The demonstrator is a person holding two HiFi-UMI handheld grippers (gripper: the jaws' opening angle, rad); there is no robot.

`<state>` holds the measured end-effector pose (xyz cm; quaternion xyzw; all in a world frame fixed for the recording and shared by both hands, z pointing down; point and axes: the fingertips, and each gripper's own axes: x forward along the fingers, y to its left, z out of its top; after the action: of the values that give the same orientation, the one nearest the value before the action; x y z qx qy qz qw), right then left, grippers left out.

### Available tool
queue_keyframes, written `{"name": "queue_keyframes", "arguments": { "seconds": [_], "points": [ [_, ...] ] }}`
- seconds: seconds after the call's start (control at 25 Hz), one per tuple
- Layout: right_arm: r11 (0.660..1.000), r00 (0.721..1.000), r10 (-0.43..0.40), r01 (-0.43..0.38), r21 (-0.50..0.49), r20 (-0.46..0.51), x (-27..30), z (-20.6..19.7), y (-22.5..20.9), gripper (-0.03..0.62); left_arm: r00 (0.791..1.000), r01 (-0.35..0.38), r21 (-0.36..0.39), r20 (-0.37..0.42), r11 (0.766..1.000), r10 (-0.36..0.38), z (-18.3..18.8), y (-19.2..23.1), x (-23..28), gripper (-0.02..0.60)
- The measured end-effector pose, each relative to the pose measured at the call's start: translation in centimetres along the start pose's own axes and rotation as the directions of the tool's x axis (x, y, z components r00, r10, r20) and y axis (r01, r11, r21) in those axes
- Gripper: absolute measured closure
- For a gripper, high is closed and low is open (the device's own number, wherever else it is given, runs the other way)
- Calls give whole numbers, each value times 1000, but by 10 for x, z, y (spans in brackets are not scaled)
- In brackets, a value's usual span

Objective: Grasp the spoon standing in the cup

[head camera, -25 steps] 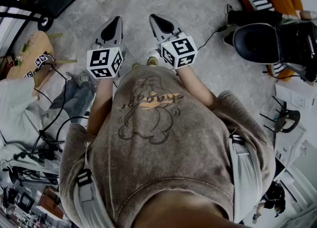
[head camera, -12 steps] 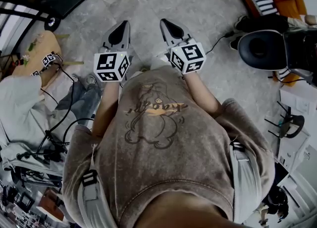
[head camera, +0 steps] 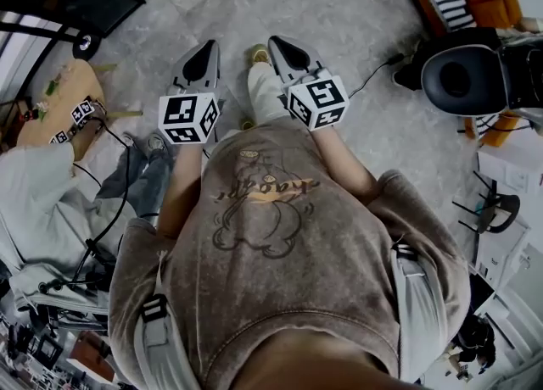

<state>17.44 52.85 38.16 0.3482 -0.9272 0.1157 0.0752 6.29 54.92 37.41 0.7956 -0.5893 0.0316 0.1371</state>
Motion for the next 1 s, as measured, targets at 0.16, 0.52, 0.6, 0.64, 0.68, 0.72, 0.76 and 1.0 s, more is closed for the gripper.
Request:
{"name": "queue_keyframes", "arguments": {
  "seconds": [0.16, 0.52, 0.6, 0.64, 0.68, 0.72, 0.76, 1.0],
  "points": [
    [1000, 1000, 15, -15, -7, -3, 27, 2, -11, 576, 1000, -2, 1, 4, 1000, 2, 2, 15, 21, 565],
    [999, 999, 39, -39, -12, -17, 93, 15, -47, 576, 1000, -16, -10, -2, 1000, 16, 17, 55, 80, 565],
    [999, 999, 42, -42, -5, -19, 106, 18, -58, 576, 1000, -21, -12, -7, 1000, 21, 21, 64, 94, 565],
    [999, 999, 42, -42, -3, -20, 113, 21, -64, 576, 1000, -23, -13, -11, 1000, 23, 23, 67, 102, 565],
    [999, 999, 41, -41, -1, -22, 119, 24, -70, 576, 1000, -23, -12, -14, 1000, 23, 26, 70, 110, 565],
    [999, 999, 40, -40, -1, -24, 126, 27, -77, 576, 1000, -23, -11, -17, 1000, 22, 30, 73, 118, 565],
    [999, 999, 40, -40, 0, -27, 132, 31, -84, 576, 1000, -22, -9, -20, 1000, 21, 33, 76, 126, 565],
    [999, 999, 35, -35, 3, -33, 176, 48, -127, 576, 999, -20, -2, -25, 1000, 20, 54, 100, 181, 565]
  ]
}}
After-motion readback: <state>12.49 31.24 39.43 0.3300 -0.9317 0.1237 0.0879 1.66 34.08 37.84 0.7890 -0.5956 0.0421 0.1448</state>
